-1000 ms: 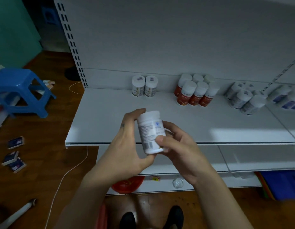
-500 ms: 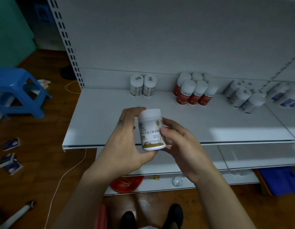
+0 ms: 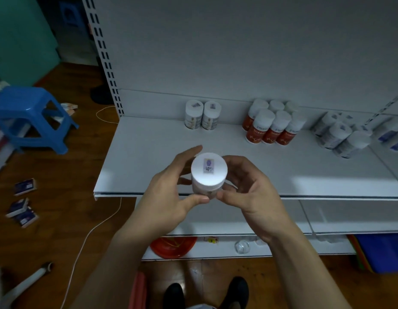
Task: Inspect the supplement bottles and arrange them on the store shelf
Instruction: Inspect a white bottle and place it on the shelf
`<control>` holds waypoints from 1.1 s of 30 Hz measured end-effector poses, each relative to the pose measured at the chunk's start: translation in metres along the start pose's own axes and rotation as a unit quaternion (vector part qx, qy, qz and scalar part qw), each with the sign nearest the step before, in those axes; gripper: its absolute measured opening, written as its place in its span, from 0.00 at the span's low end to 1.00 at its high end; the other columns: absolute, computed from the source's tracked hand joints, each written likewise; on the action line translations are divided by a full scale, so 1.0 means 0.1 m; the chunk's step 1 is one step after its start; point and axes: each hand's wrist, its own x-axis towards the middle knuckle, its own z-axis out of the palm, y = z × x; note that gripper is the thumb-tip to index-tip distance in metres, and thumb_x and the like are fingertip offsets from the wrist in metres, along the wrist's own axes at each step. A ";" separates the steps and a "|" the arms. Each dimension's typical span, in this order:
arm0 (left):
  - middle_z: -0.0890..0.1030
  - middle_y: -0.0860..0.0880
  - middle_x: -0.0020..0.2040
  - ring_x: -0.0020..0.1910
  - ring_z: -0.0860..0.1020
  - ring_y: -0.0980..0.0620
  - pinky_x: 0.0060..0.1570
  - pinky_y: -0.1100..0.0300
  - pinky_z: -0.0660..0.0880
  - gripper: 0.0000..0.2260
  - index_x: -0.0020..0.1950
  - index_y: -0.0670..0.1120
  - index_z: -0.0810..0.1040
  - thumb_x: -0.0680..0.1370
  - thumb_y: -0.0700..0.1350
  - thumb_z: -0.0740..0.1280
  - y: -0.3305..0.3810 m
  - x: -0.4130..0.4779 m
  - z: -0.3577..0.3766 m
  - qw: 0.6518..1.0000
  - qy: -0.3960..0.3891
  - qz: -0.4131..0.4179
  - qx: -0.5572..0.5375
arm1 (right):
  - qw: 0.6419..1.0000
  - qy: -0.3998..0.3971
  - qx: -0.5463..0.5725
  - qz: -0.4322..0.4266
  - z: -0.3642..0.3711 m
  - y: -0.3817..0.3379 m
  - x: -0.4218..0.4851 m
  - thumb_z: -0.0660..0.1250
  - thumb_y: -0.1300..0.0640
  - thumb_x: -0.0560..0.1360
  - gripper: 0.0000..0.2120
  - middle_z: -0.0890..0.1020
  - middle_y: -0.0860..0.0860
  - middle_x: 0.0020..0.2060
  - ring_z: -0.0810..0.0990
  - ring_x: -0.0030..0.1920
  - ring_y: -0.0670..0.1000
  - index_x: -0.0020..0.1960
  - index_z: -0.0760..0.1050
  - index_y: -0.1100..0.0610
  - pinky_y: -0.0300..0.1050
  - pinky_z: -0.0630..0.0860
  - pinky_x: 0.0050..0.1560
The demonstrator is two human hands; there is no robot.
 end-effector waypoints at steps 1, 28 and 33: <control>0.70 0.78 0.55 0.55 0.71 0.76 0.50 0.80 0.69 0.38 0.63 0.74 0.60 0.69 0.44 0.78 -0.01 0.00 -0.01 1.000 0.005 0.005 0.000 | 1.000 -0.005 0.000 -0.006 0.00 -0.01 0.00 0.71 0.71 0.63 0.23 0.83 0.49 0.55 0.79 0.61 0.50 0.56 0.76 0.57 0.42 0.76 0.59; 0.76 0.54 0.60 0.57 0.75 0.54 0.51 0.54 0.78 0.33 0.69 0.54 0.65 0.69 0.51 0.77 -0.18 -0.02 0.08 0.987 0.065 -0.039 0.141 | 0.963 -0.017 -0.264 0.060 0.11 -0.16 0.23 0.76 0.56 0.71 0.20 0.82 0.42 0.49 0.82 0.44 0.40 0.61 0.77 0.48 0.34 0.77 0.44; 0.76 0.52 0.61 0.58 0.75 0.51 0.51 0.53 0.77 0.33 0.71 0.54 0.64 0.70 0.51 0.75 -0.30 0.09 0.06 0.985 0.048 -0.059 0.158 | 0.890 -0.005 -0.455 0.044 0.28 -0.21 0.50 0.74 0.41 0.67 0.19 0.80 0.43 0.47 0.79 0.45 0.43 0.53 0.77 0.48 0.39 0.75 0.44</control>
